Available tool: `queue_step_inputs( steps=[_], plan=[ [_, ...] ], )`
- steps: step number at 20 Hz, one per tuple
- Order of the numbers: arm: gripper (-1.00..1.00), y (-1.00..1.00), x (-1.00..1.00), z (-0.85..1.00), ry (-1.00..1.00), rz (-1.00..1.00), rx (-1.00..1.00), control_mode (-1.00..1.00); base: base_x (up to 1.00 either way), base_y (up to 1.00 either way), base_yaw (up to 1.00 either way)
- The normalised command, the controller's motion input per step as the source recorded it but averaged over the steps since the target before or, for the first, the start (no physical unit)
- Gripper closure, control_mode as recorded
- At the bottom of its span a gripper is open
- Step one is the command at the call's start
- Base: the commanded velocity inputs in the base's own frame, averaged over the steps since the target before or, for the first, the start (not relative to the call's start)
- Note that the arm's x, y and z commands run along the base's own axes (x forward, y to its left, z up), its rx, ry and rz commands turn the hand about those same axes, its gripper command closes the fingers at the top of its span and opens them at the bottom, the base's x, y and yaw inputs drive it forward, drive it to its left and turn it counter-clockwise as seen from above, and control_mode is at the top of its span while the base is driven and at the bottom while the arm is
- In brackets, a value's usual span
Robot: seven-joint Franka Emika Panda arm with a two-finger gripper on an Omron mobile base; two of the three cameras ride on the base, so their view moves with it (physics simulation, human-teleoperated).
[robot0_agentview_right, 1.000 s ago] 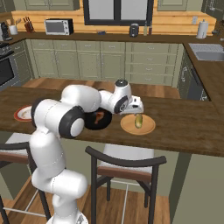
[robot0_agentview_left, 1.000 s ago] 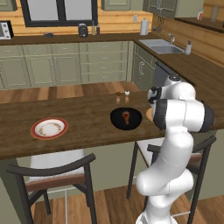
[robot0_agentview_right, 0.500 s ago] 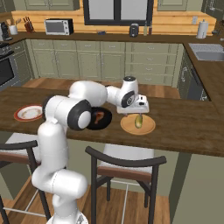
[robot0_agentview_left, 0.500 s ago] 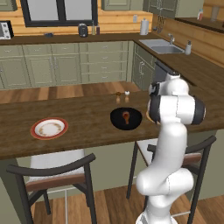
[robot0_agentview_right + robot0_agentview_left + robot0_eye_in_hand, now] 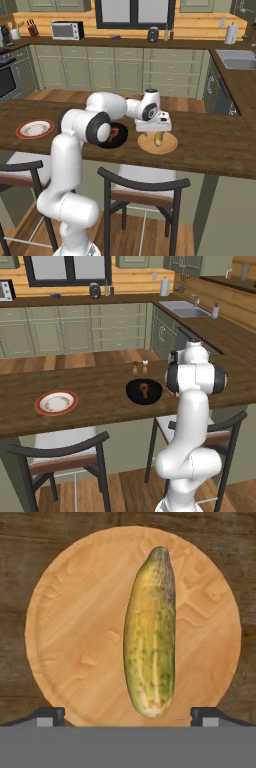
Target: Pick the chicken drumstick and cucumber from their plates and place them in the bowl. Then put the bowl in the fridge.
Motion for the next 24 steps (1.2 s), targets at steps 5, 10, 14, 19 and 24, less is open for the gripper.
queue_step_inputs(
  steps=[5, 10, 14, 19, 24],
  plan=[
    [-1.0, -0.2, 0.1, -0.24, -0.05, 0.0, 0.0, -1.0, 0.0, 0.0, 0.0],
    [-1.0, -0.08, 0.21, -0.12, 0.0, 0.0, 0.0, -1.0, 0.0, 0.0, 0.0],
    [-1.0, 0.0, 0.0, -0.41, 0.0, 0.0, 0.0, -1.0, 0.0, 0.0, 0.0],
    [-1.0, 0.0, 0.0, -0.28, 0.0, 0.0, 0.0, -1.0, 0.0, 0.0, 0.0],
    [1.0, 0.0, 0.0, -0.22, 0.0, 0.0, 0.0, -1.0, 0.0, 0.0, 0.0]
  ],
)
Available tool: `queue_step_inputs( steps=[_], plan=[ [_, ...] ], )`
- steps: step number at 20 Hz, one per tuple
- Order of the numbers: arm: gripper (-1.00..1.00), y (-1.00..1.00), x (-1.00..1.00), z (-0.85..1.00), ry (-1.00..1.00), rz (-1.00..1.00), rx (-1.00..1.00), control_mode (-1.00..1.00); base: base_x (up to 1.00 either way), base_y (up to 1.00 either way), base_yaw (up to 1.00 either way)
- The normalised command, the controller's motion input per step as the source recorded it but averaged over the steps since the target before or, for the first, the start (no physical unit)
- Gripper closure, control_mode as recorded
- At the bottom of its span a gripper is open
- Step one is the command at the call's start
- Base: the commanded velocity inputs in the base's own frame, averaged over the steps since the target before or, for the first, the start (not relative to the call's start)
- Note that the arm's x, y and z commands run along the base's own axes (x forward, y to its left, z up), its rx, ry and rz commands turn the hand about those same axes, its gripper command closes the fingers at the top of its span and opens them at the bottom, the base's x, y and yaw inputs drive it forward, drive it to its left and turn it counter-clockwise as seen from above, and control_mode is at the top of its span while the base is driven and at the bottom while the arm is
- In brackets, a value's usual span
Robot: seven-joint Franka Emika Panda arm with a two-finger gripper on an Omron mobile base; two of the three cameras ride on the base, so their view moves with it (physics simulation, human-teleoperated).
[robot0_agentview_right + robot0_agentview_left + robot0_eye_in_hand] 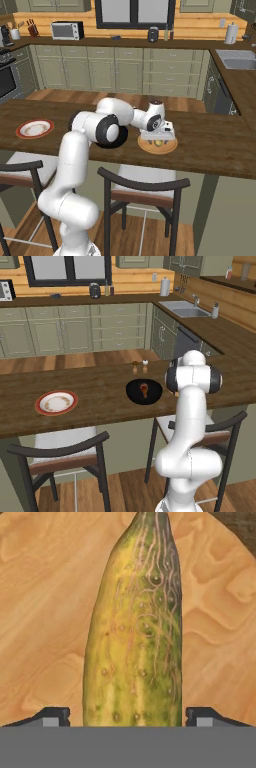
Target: Pick the chicken drumstick and cucumber from their plates and place them in the bowl. Then put the bowl in the fridge.
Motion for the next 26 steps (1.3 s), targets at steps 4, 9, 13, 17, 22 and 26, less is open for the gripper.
queue_step_inputs(
  steps=[4, 9, 13, 17, 22, 26],
  plan=[
    [1.0, 0.0, 0.0, -0.02, 0.0, 0.0, 0.0, -1.0, 0.0, 0.0, 0.0],
    [1.0, 0.43, 0.09, 0.21, 0.0, 0.06, -0.07, -1.0, 0.0, 0.0, 0.0],
    [1.0, 0.59, -0.05, 0.92, -0.02, 0.13, -0.12, -1.0, 0.0, 0.0, 0.0],
    [1.0, 0.16, -0.53, 0.96, -0.06, 0.17, -0.03, -1.0, 0.0, 0.0, 0.0],
    [1.0, 0.39, -0.46, 0.65, -0.01, 0.18, 0.06, -1.0, 0.0, 0.0, 0.0],
    [1.0, 0.51, -0.45, 0.21, -0.02, 0.16, 0.26, -1.0, 0.0, 0.0, 0.0]
  ],
)
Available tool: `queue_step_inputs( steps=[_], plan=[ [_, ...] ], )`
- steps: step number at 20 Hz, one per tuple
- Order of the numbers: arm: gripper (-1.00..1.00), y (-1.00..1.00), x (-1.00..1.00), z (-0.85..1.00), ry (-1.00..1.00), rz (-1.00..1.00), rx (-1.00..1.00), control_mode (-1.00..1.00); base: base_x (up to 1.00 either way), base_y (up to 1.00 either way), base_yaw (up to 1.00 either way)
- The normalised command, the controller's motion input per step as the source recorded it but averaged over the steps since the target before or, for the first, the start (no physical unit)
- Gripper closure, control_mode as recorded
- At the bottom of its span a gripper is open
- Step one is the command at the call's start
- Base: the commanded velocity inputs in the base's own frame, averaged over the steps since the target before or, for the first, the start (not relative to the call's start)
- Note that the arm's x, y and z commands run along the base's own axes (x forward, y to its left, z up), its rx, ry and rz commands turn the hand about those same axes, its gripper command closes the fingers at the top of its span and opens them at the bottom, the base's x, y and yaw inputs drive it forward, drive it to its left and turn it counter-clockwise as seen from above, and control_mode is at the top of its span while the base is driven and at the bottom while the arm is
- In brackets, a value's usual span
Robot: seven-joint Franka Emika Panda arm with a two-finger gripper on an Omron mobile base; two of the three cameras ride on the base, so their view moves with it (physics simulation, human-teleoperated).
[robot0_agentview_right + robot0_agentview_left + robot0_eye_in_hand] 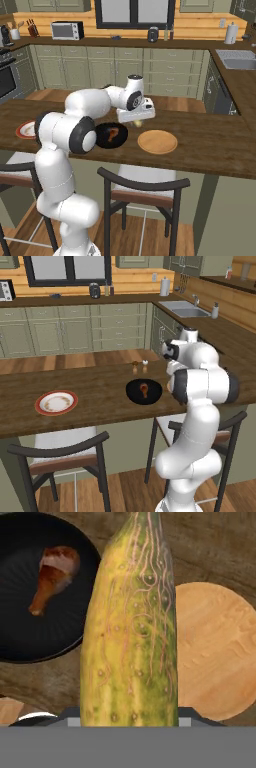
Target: Pick the chicken drumstick and cucumber from their plates and place them in the bowl. Then put the bowl in the fridge.
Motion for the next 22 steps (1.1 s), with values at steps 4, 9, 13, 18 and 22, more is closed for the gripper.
queue_step_inputs(
  steps=[4, 9, 13, 18, 22],
  plan=[
    [1.0, 0.48, -0.4, 0.0, -0.06, 0.07, 0.17, -1.0, 0.0, 0.0, 0.0],
    [1.0, 0.73, 0.16, 0.09, 0.05, 0.0, -0.01, -1.0, 0.0, 0.0, 0.0],
    [1.0, 0.72, 0.57, -0.14, 0.14, 0.0, -0.08, -1.0, 0.0, 0.0, 0.0],
    [1.0, 0.27, 0.63, -0.23, 0.01, -0.07, 0.0, -1.0, 0.0, 0.0, 0.0],
    [1.0, 0.23, 0.16, -0.44, 0.01, -0.05, -0.02, -1.0, 0.0, 0.0, 0.0]
  ],
)
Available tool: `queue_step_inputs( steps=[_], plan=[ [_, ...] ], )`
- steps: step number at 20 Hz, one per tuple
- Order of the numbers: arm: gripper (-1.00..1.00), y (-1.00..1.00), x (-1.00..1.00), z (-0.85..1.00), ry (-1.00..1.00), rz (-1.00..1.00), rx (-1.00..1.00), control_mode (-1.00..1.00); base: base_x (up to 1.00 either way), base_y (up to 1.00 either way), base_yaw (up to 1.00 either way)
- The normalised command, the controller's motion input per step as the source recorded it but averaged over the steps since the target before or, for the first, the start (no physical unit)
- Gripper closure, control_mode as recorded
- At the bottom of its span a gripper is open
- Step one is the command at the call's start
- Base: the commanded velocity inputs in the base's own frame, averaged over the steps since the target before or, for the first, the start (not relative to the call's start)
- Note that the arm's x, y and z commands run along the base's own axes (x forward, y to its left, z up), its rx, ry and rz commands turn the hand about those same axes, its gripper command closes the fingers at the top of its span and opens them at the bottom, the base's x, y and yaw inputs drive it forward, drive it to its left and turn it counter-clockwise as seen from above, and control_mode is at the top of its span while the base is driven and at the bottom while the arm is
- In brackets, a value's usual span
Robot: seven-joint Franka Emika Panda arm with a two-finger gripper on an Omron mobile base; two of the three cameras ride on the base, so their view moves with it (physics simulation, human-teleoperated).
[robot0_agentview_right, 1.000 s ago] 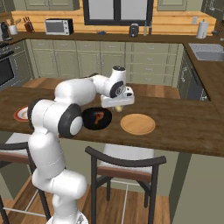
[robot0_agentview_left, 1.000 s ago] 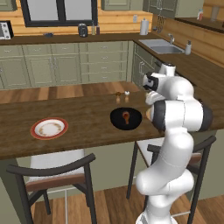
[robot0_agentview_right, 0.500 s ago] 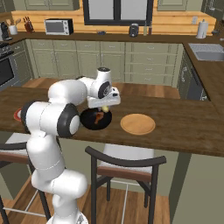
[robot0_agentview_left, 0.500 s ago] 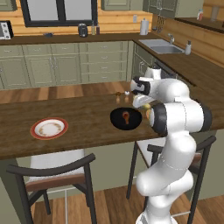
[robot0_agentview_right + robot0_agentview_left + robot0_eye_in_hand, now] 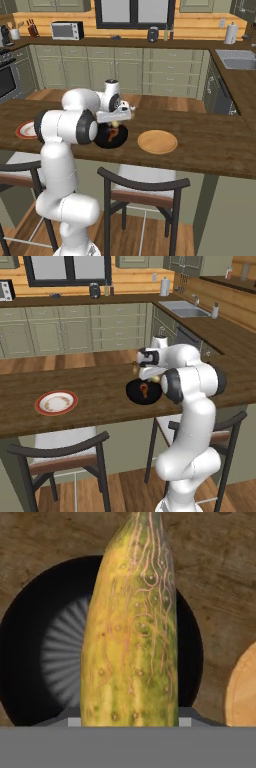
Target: Pick the chicken drumstick and cucumber from their plates and place them in the bowl. Then put the bowl in the fridge.
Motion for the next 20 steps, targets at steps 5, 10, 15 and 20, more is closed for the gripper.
queue_step_inputs(
  steps=[5, 10, 15, 20],
  plan=[
    [1.0, 0.11, 0.11, -0.3, -0.02, -0.02, -0.03, -1.0, 0.0, 0.0, 0.0],
    [1.0, 0.02, 0.13, -0.21, -0.01, -0.01, 0.0, -1.0, 0.0, 0.0, 0.0],
    [1.0, 0.05, 0.0, -0.41, 0.0, 0.0, 0.0, -1.0, 0.0, 0.0, 0.0],
    [-1.0, 0.15, 0.04, -0.36, 0.0, 0.0, 0.0, -1.0, 0.0, 0.0, 0.0]
  ],
)
